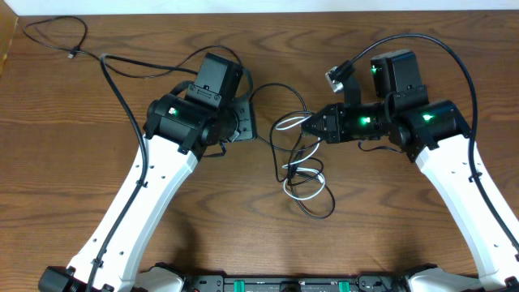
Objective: Untangle cables
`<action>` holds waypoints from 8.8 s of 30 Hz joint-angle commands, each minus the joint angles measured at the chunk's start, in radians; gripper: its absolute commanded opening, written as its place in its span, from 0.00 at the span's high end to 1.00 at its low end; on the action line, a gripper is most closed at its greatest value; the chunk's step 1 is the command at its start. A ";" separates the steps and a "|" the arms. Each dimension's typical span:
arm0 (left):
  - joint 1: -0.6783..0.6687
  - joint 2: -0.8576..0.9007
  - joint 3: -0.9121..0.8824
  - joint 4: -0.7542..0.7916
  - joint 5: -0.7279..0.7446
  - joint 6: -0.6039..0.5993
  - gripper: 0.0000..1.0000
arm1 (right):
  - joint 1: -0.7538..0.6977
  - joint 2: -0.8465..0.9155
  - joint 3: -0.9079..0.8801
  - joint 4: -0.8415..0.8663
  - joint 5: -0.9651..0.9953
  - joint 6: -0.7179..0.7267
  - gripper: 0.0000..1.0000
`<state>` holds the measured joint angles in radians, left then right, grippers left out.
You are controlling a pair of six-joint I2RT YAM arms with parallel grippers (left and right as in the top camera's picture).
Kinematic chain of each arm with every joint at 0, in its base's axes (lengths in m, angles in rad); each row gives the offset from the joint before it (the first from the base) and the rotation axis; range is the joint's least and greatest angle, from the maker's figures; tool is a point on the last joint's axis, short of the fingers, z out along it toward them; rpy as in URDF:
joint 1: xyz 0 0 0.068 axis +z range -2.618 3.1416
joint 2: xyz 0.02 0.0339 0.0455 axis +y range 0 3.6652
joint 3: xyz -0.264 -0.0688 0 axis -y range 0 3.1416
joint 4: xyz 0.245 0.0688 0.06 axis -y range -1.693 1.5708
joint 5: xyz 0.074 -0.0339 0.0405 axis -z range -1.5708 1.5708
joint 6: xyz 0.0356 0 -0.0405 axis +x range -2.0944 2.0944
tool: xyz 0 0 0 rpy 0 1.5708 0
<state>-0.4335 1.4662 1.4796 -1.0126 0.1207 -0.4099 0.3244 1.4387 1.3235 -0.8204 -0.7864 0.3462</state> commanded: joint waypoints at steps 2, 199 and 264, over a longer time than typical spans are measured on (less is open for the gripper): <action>0.005 0.004 0.003 0.017 0.092 0.105 0.42 | -0.003 -0.013 0.021 -0.002 -0.074 -0.003 0.99; -0.061 0.208 0.002 0.124 0.395 -0.238 0.51 | 0.031 0.053 0.658 -0.220 0.308 0.218 0.99; -0.066 0.281 0.002 0.184 0.465 -0.679 0.59 | 0.044 0.053 0.658 -0.178 0.297 0.267 0.99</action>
<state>-0.4950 1.7470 1.4796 -0.8261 0.5472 -1.0775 0.3626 1.4918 1.9690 -1.0042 -0.4755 0.5995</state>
